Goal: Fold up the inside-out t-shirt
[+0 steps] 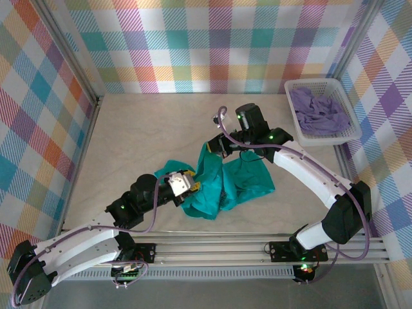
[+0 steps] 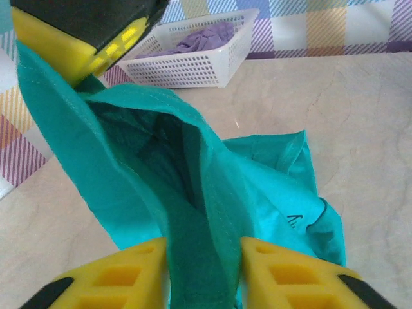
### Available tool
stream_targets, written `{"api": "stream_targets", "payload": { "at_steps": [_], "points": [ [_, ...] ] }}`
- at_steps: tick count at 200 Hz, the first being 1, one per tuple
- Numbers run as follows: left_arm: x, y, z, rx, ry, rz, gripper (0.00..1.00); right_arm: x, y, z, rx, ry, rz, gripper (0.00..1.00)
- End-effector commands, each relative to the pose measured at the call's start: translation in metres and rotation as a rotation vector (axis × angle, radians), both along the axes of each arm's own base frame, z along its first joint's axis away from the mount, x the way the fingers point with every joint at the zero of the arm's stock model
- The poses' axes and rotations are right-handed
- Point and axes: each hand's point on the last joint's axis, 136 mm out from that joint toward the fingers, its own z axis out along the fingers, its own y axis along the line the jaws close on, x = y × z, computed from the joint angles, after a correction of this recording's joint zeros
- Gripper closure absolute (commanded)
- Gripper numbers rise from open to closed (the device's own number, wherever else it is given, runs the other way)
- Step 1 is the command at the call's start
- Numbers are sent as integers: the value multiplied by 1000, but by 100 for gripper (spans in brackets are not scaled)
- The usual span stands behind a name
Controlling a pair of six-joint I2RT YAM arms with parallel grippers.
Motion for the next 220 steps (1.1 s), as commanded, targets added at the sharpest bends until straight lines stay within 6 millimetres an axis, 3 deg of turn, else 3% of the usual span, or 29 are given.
{"api": "stream_targets", "payload": {
  "at_steps": [1,19,48,69,82,98,119,135,173,220],
  "points": [
    [7,4,26,-81,-13,44,77,0,-3,3,7,-13,2,100],
    [10,10,28,-115,33,94,88,3,-6,4,-1,-26,-24,100],
    [18,33,39,-218,174,255,96,7,-19,10,-12,-76,-101,95],
    [32,68,48,-299,292,495,100,-20,-10,24,99,-101,28,80],
    [34,88,52,-279,323,604,100,-33,-13,22,132,-110,64,71],
    [34,107,51,-220,338,689,100,-26,-30,1,62,-128,-41,62],
    [36,124,56,-183,314,766,100,4,-69,-39,-132,-128,-298,56],
    [37,129,61,-150,284,775,100,21,-87,-69,-263,-114,-397,53],
    [40,139,70,-89,247,808,100,38,-84,-144,-490,41,-373,51],
    [42,142,71,-82,241,822,100,17,-85,-203,-578,230,-327,49]
  ]
}}
